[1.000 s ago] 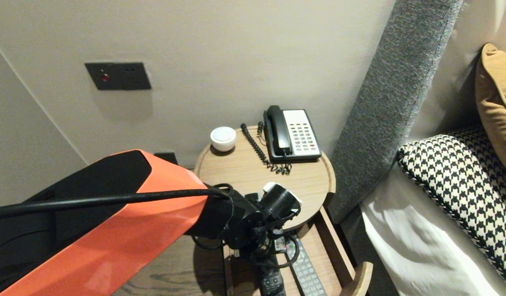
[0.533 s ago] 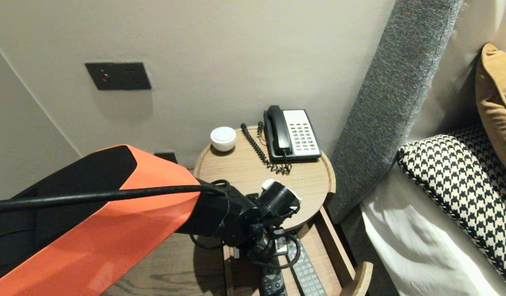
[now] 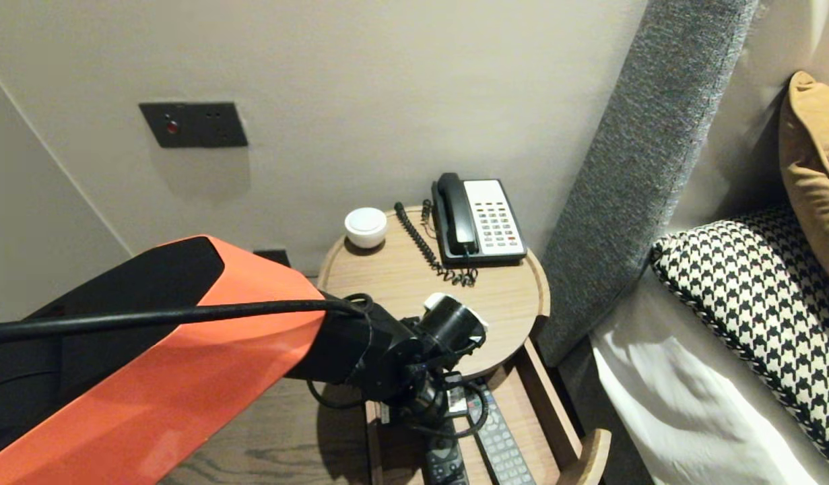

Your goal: Take the remote control out of the drawer one by one and place them on the table

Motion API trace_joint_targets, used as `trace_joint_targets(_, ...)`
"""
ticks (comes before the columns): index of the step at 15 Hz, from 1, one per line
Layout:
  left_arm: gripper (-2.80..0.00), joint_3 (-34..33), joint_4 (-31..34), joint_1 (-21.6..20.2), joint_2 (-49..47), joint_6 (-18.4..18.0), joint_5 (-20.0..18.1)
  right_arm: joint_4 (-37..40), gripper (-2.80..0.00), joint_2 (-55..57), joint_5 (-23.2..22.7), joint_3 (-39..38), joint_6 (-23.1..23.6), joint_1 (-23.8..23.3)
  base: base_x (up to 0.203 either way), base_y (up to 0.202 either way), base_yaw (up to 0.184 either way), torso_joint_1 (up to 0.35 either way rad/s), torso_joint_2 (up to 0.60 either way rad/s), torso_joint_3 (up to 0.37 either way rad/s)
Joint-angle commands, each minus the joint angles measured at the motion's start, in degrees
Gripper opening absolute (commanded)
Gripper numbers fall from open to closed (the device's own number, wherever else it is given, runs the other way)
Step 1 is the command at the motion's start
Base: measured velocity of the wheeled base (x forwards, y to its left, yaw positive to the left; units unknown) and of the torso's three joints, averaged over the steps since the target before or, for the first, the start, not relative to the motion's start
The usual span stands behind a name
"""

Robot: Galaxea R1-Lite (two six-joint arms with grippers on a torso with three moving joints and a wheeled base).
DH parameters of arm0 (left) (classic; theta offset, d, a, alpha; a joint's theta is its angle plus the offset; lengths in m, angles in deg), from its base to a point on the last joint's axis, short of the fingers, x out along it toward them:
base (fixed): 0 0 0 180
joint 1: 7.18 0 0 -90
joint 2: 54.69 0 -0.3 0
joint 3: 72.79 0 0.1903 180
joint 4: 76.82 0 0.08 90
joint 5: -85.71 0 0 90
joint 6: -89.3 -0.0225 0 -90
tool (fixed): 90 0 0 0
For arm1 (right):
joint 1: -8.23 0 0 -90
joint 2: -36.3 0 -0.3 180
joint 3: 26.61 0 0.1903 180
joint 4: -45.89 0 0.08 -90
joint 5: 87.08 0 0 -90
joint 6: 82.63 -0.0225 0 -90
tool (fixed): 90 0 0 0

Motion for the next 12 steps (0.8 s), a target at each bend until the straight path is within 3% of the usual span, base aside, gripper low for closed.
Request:
trace_joint_targets(1,-2.8,0.2,0.1,-0.3,0.1,0.3,0.0,0.0,-2.8,0.1,0.0,-2.3,-0.1,0.0,0.0,0.0,0.0,0.0,0.0,0.0)
trace_joint_targets(12,-2.8,1.1,4.4,-1.2,3.5,-0.6,-1.8,0.0,-2.8,0.1,0.0,-2.3,0.0,0.0,0.0,0.0,0.0,0.0,0.0,0.0)
